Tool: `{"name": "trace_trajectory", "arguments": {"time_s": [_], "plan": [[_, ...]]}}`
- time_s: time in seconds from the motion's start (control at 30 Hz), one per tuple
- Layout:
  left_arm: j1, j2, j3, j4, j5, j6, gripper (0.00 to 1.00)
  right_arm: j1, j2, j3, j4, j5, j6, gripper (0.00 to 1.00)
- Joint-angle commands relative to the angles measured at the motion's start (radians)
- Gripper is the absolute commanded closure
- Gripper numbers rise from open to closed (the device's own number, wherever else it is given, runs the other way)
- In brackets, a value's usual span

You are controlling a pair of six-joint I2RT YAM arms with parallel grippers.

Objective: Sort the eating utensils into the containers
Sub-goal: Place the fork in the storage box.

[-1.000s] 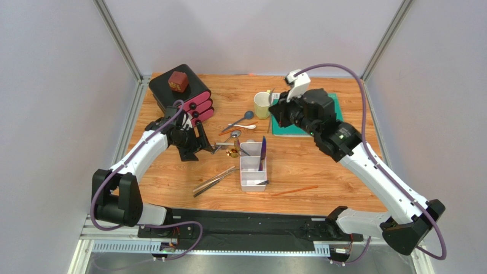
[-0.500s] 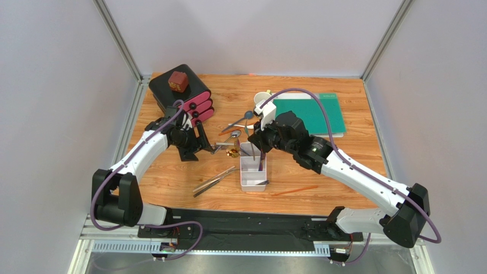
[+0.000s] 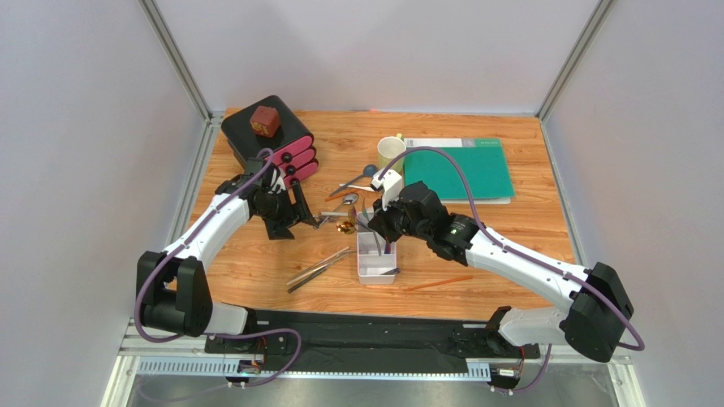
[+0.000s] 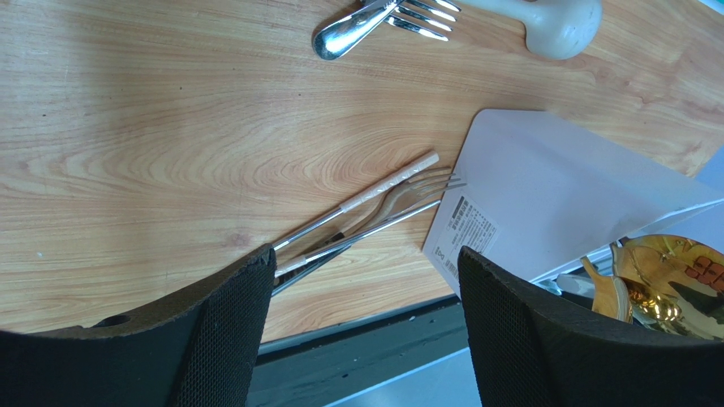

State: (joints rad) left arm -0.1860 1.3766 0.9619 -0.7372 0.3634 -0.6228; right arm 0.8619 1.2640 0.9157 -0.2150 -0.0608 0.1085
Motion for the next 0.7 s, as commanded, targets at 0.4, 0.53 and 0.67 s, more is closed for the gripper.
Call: {"name": "trace_trajectory", "arguments": {"time_s": [0.4,0.53,0.67], "plan": [[0.005,-0.014,0.005,-0.002,-0.003,0.006,0.16,0.014,0.044,0.045,0.095,0.019,-0.018,1.00],[0.005,-0.019,0.005,-0.002,-0.006,0.011,0.16,0.015,0.081,0.046,0.114,0.007,-0.018,1.00],[0.005,-0.017,0.006,-0.002,-0.007,0.011,0.16,0.020,0.112,0.042,0.095,0.007,-0.024,1.00]]}}
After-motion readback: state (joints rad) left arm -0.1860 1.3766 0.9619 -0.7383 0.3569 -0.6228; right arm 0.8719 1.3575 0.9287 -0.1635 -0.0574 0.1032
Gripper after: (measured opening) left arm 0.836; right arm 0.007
